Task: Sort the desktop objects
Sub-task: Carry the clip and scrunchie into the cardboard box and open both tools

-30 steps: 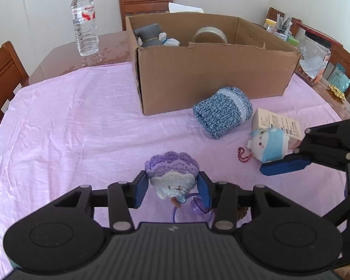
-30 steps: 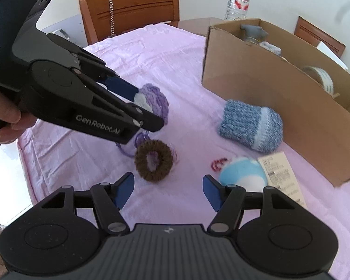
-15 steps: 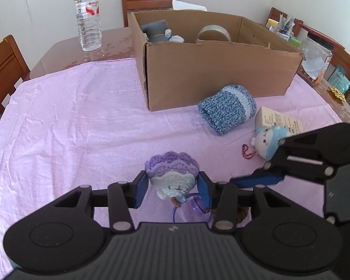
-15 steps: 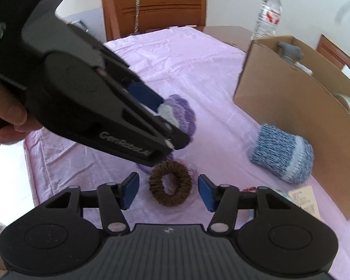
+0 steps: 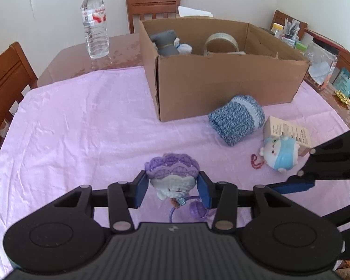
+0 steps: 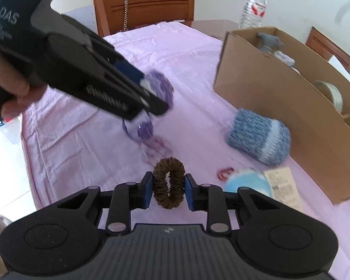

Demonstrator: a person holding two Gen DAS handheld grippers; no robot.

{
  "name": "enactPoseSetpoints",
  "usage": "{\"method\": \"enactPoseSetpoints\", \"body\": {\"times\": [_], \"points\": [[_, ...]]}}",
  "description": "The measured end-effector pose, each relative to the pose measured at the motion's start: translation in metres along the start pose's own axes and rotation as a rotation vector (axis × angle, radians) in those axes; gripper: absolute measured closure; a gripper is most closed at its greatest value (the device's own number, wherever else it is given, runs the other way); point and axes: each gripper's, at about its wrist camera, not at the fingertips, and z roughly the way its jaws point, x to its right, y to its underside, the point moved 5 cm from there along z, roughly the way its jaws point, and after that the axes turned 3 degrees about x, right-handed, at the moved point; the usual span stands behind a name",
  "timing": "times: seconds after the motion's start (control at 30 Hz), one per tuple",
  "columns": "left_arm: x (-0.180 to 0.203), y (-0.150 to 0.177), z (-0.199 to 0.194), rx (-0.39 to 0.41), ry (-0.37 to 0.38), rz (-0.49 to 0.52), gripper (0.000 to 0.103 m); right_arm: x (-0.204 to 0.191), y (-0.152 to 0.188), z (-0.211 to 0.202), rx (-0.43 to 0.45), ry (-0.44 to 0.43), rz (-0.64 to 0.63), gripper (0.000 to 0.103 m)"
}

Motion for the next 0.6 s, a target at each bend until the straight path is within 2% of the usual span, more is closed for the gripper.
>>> {"method": "enactPoseSetpoints", "body": {"times": [0.17,0.6], "points": [[0.01,-0.01,-0.009,0.014,0.023,0.047,0.058,0.015,0.009,-0.019,0.004,0.022,0.033,0.07],[0.052,-0.064,-0.025,-0.005,0.174,0.191,0.058,0.066,0.009,-0.058,-0.028,0.079,0.014,0.07]]}}
